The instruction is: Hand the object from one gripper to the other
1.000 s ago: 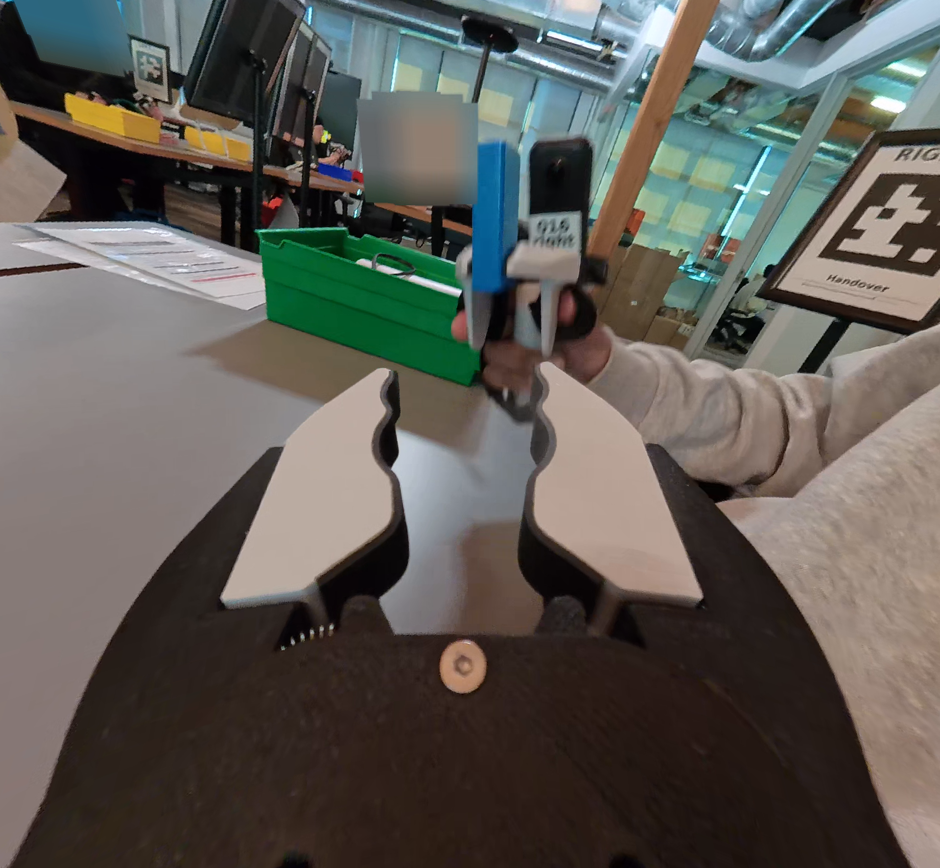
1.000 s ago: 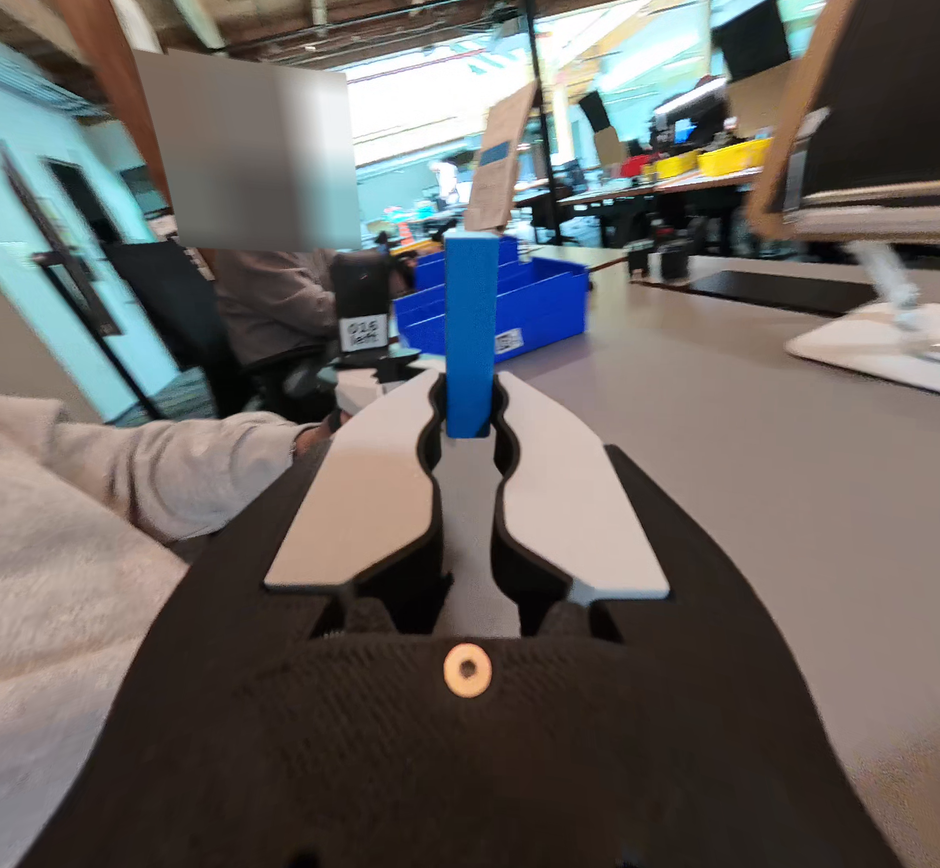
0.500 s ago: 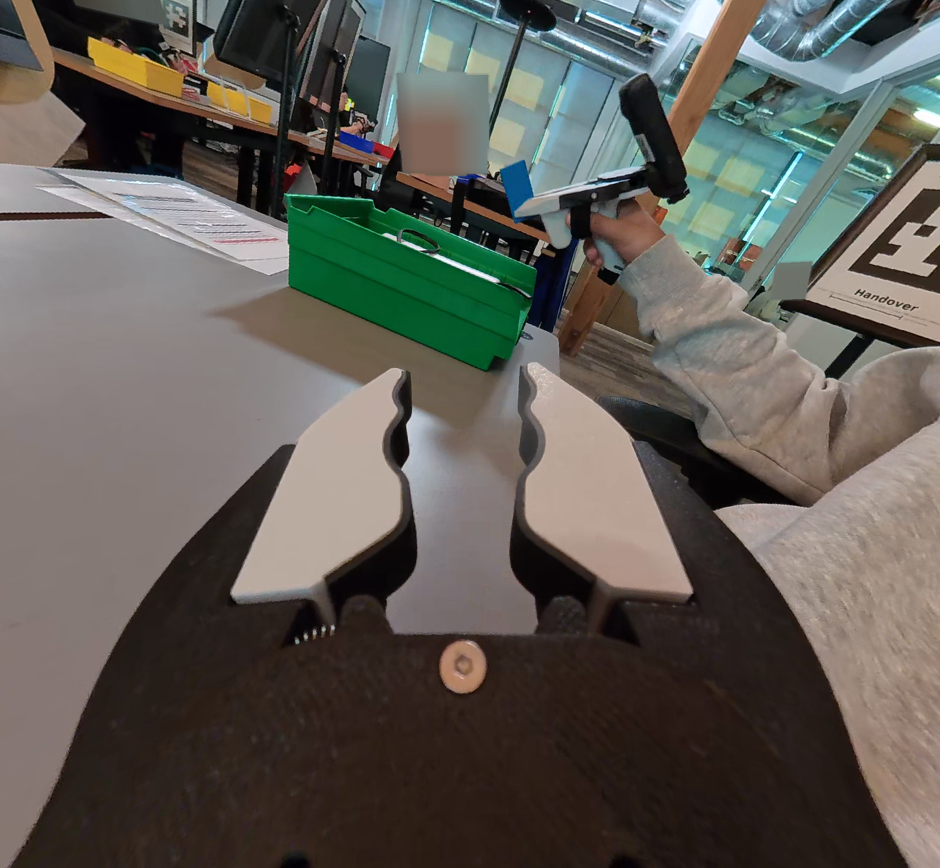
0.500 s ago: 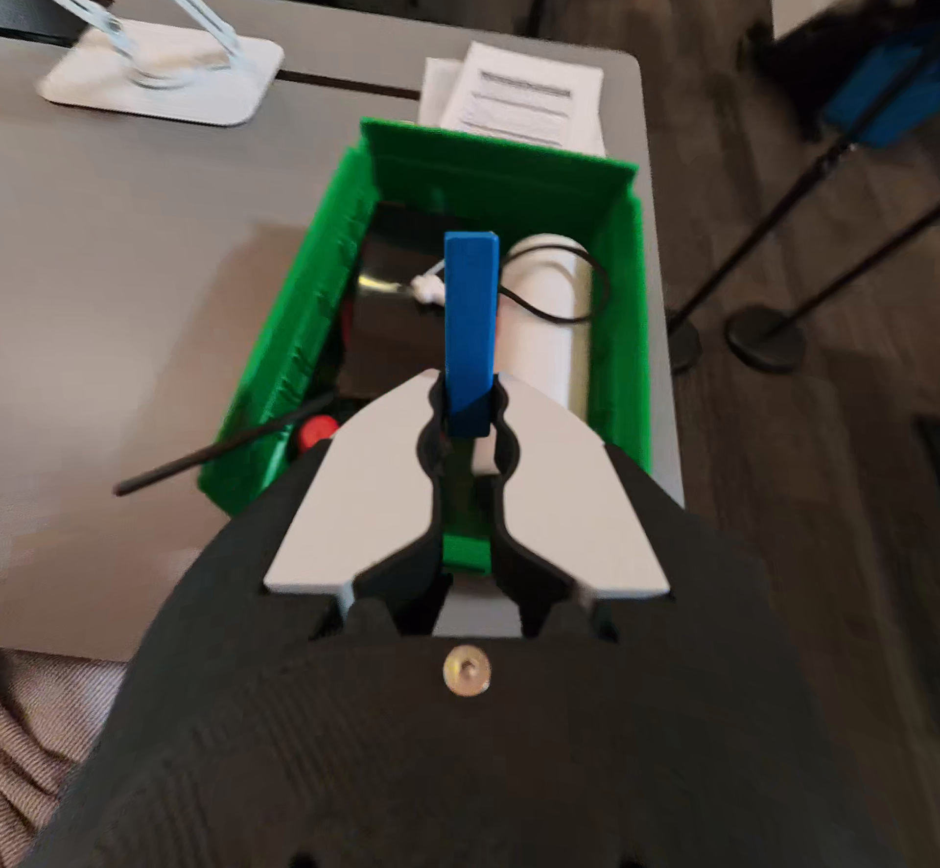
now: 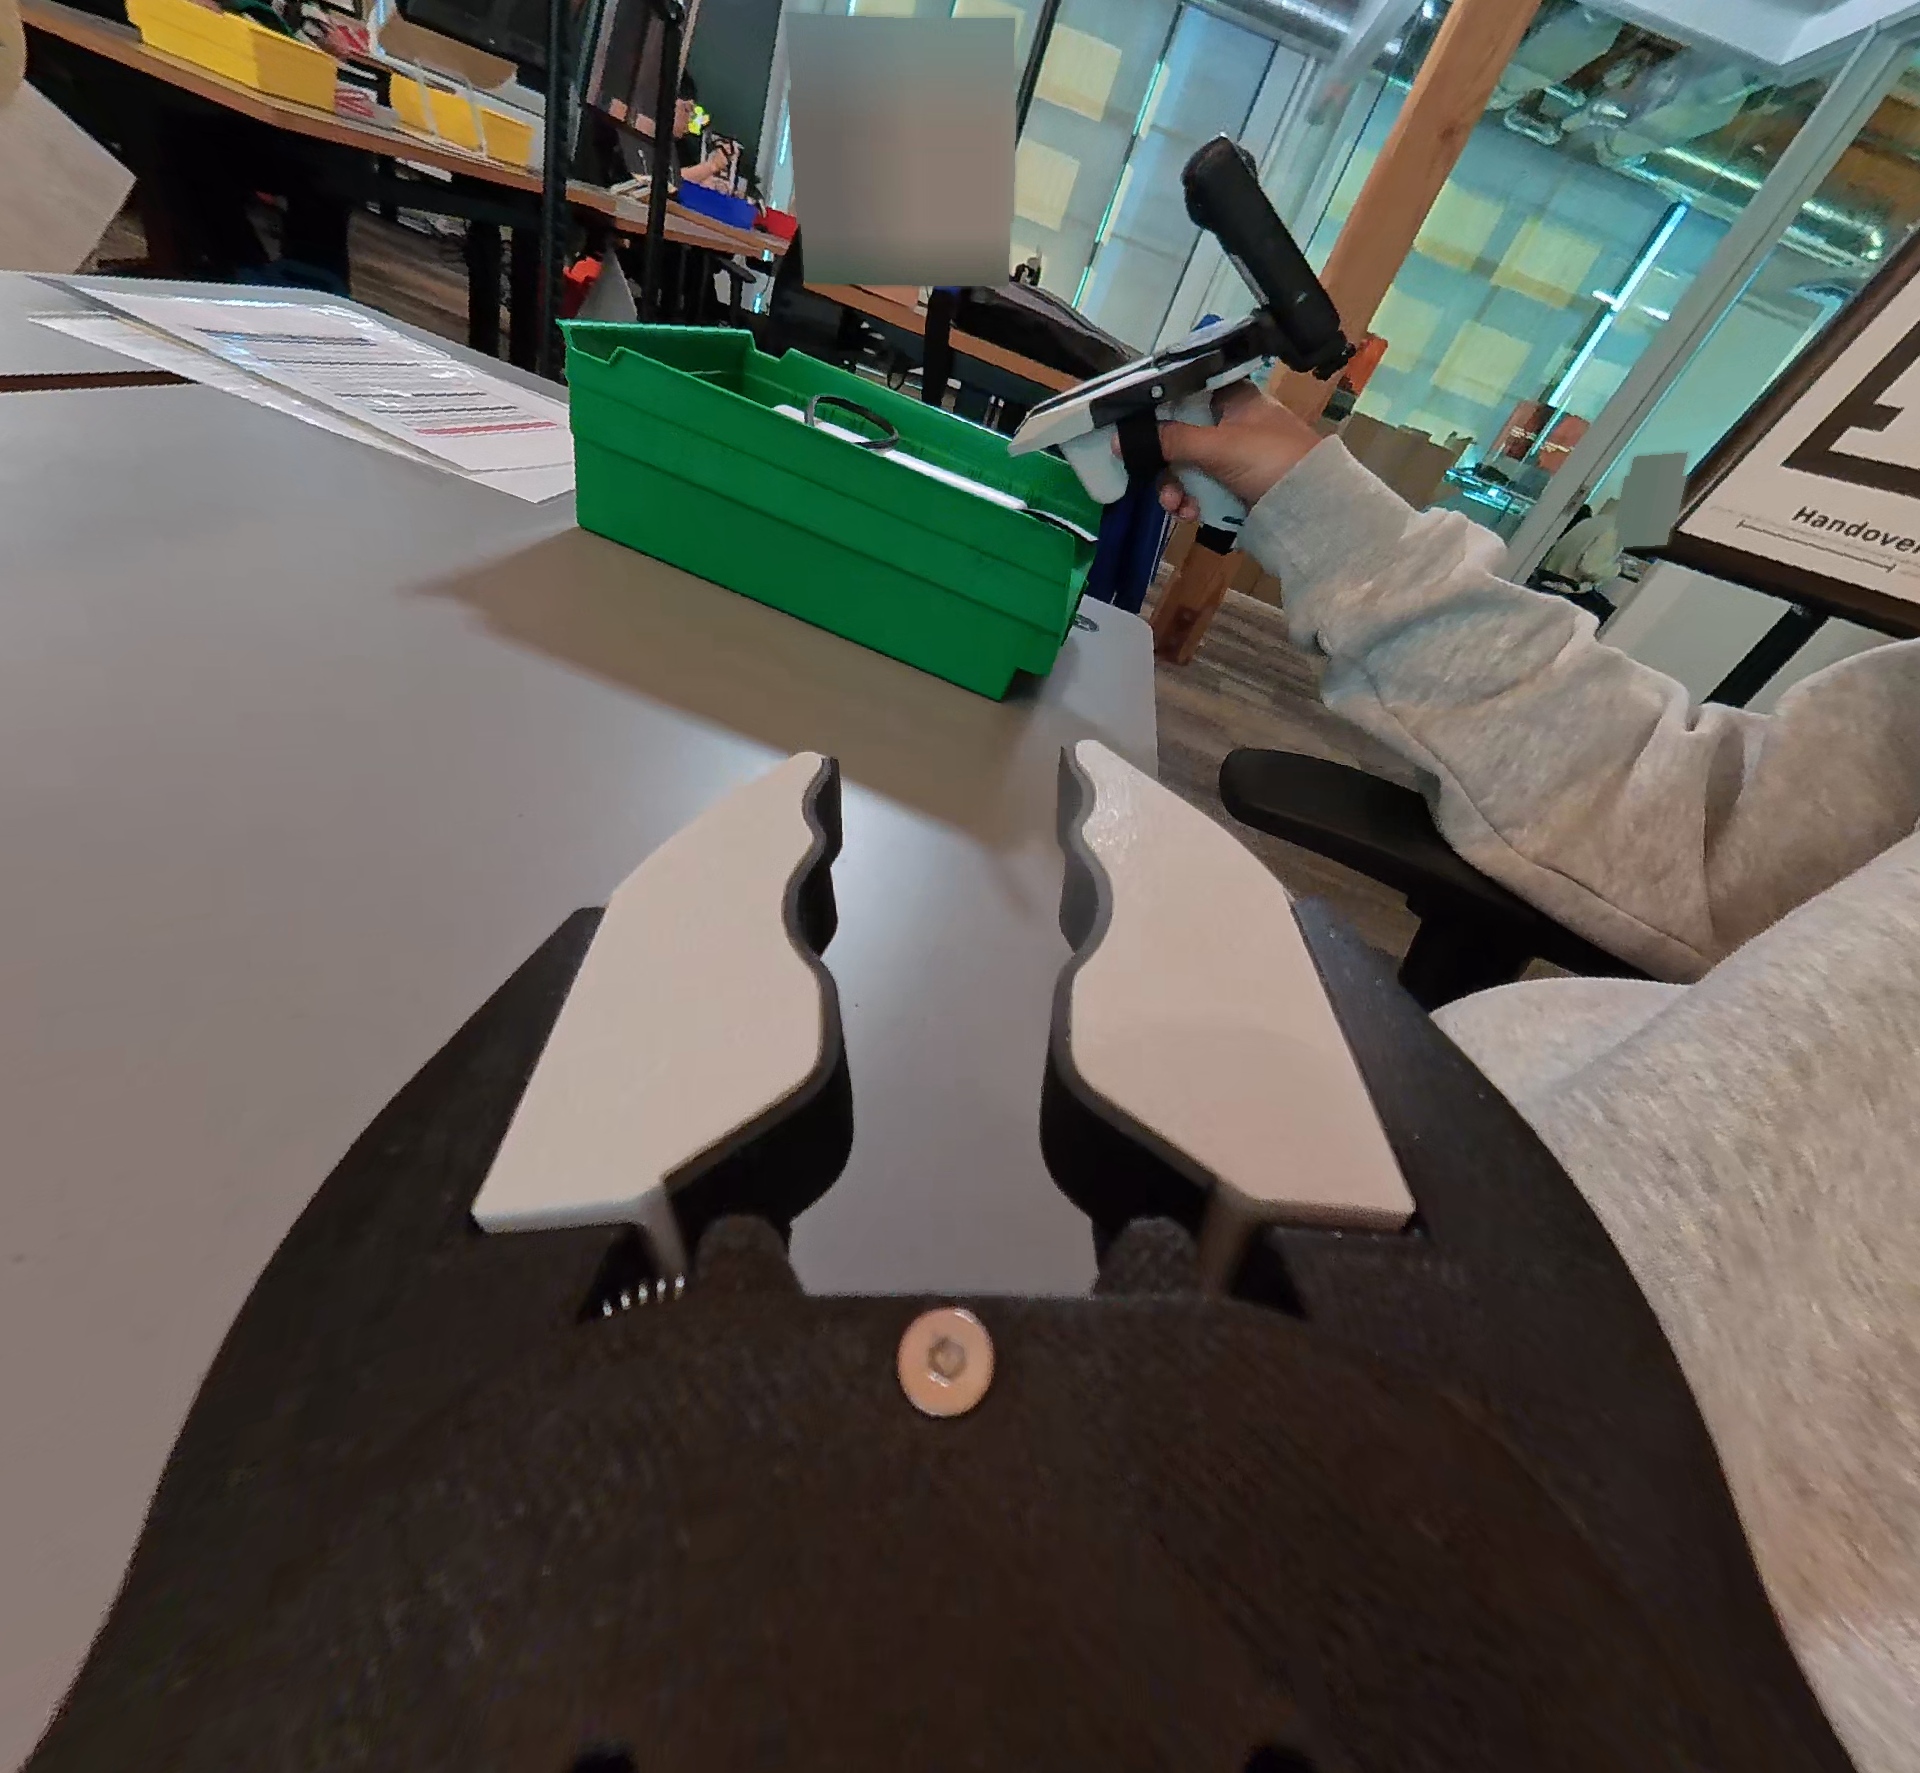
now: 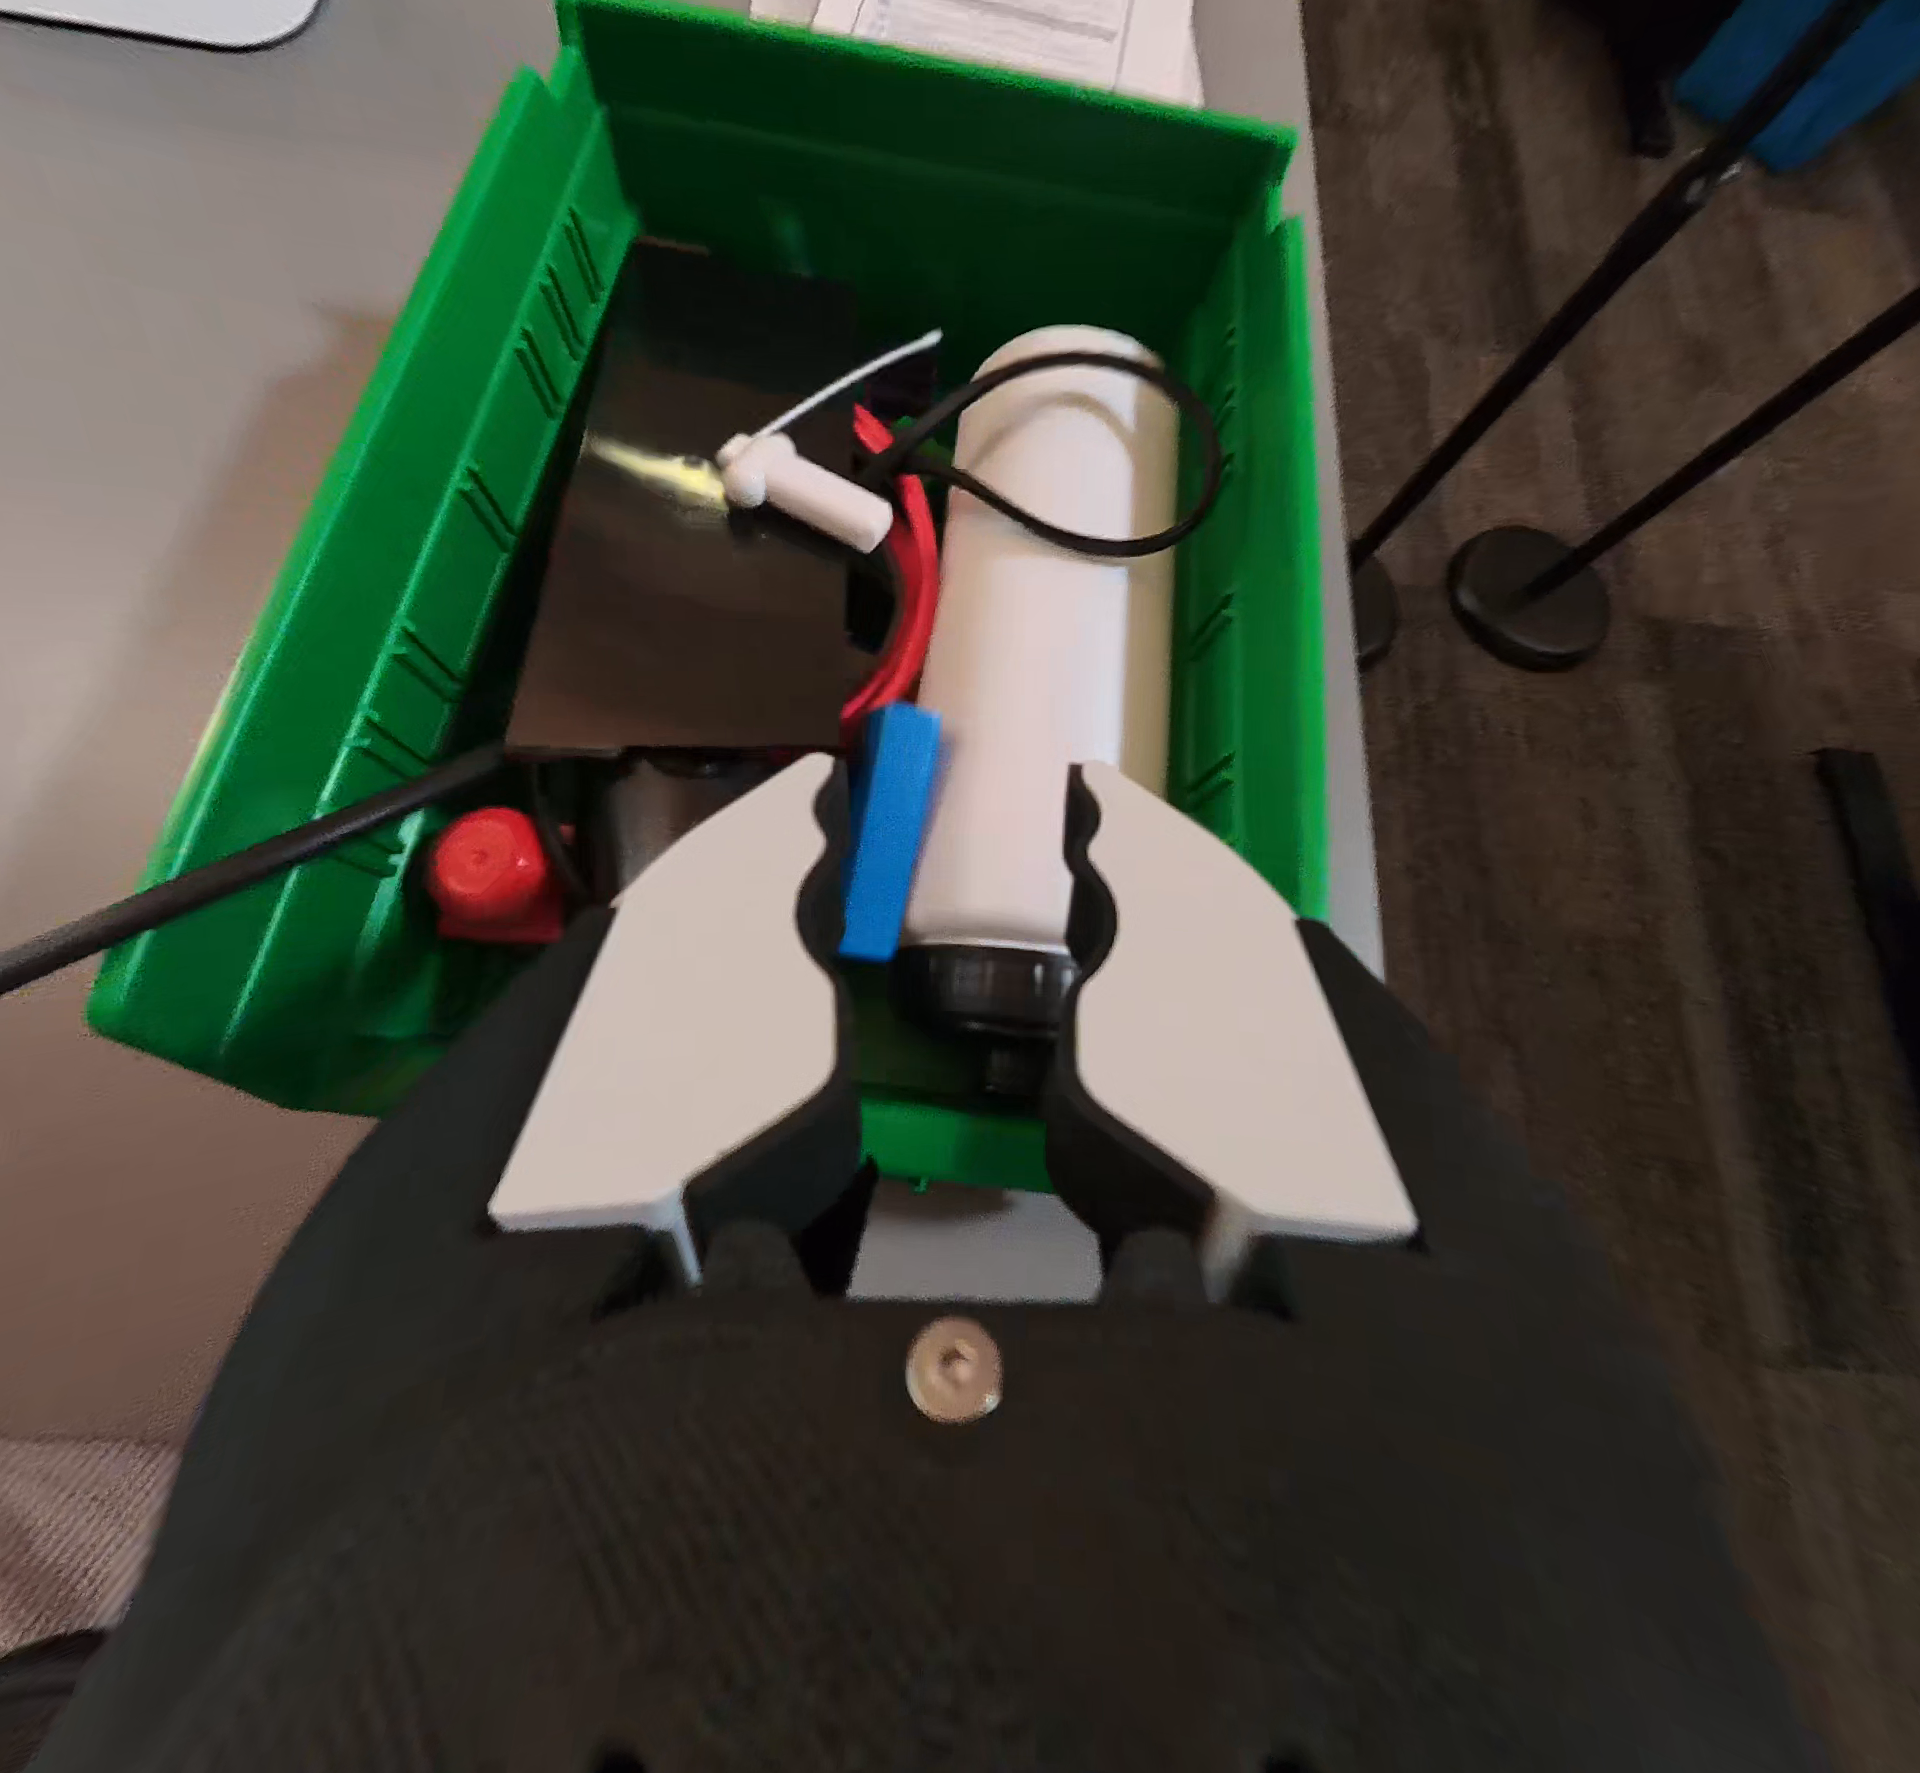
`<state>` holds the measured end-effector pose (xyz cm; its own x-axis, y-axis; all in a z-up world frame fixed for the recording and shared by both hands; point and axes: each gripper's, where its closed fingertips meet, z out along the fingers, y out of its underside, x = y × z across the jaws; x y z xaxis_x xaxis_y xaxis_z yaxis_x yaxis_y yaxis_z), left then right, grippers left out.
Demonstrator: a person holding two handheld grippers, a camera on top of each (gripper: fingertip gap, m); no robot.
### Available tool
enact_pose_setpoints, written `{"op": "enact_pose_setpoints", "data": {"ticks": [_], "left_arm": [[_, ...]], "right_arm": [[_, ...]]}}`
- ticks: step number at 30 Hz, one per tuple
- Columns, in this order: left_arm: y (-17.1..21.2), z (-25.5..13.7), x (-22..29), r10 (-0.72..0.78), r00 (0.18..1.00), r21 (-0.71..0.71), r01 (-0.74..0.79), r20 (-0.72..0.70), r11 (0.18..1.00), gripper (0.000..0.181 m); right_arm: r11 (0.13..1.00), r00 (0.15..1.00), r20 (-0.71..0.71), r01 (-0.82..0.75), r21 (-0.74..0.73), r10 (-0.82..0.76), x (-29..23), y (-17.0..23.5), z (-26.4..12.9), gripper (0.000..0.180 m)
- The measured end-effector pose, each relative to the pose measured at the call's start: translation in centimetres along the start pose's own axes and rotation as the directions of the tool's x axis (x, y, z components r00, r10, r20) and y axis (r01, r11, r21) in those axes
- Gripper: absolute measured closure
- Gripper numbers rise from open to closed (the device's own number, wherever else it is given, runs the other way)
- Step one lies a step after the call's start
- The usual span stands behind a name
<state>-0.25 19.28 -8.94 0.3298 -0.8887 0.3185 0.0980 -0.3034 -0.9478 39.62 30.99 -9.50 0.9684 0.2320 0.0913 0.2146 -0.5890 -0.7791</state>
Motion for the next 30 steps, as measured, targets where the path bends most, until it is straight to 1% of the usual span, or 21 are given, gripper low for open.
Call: {"op": "enact_pose_setpoints", "data": {"ticks": [3,7,11,14,16,17,18,21,23,25,26,30], "left_arm": [[0.1,0.0,-0.1,-0.004,1.000,-0.005,0.004,-0.002,1.000,0.141],[0.2,0.0,-0.3,-0.022,1.000,-0.010,0.022,-0.001,1.000,0.141],[0.2,0.0,-0.2,-0.013,1.000,-0.010,0.013,0.004,1.000,0.141],[0.2,0.0,-0.2,-0.008,1.000,-0.011,0.008,0.004,1.000,0.141],[0.1,-0.1,-0.3,-0.003,1.000,-0.010,0.003,0.007,1.000,0.141],[0.1,-0.1,-0.3,0.001,1.000,-0.007,-0.001,0.011,1.000,0.142],[0.0,-0.2,-0.3,0.007,1.000,-0.003,-0.007,0.015,1.000,0.143],[-0.3,-0.5,-0.5,0.020,0.999,0.007,-0.020,0.030,1.000,0.147],[-0.5,-0.6,-0.6,0.029,0.999,0.016,-0.029,0.040,0.999,0.149],[-0.6,-0.7,-0.7,0.042,0.998,0.019,-0.043,0.050,0.999,0.153],[-0.6,-0.7,-0.7,0.048,0.997,0.018,-0.049,0.054,0.999,0.153],[-0.2,-0.5,-0.7,0.069,0.996,-0.010,-0.068,0.062,0.998,0.154]], "right_arm": [[0.996,0.997,-0.054,0.052,0.073,-0.048,0.5,-1.8,-1.9,0.146],[0.979,0.995,-0.050,0.099,0.176,-0.092,-0.4,-4.5,-4.8,0.150],[0.957,0.991,-0.011,0.129,0.259,-0.131,-2.6,-6.7,-7.0,0.151],[0.922,0.983,0.039,0.152,0.357,-0.178,-5.5,-8.8,-8.3,0.156],[0.889,0.973,0.060,0.175,0.422,-0.221,-7.7,-10.0,-8.9,0.167],[0.873,0.969,0.056,0.190,0.449,-0.240,-8.6,-10.5,-9.1,0.176],[0.860,0.965,0.045,0.210,0.465,-0.260,-9.4,-10.9,-9.1,0.180],[0.822,0.939,-0.052,0.325,0.469,-0.341,-10.9,-11.3,-8.5,0.180],[0.789,0.905,-0.167,0.423,0.446,-0.391,-11.0,-11.3,-8.2,0.180],[0.761,0.873,-0.265,0.487,0.429,-0.409,-10.9,-11.4,-8.0,0.180],[0.759,0.868,-0.278,0.495,0.423,-0.411,-11.0,-11.3,-7.7,0.180],[0.821,0.904,-0.205,0.426,0.380,-0.374,-11.5,-10.4,-5.9,0.180]]}}
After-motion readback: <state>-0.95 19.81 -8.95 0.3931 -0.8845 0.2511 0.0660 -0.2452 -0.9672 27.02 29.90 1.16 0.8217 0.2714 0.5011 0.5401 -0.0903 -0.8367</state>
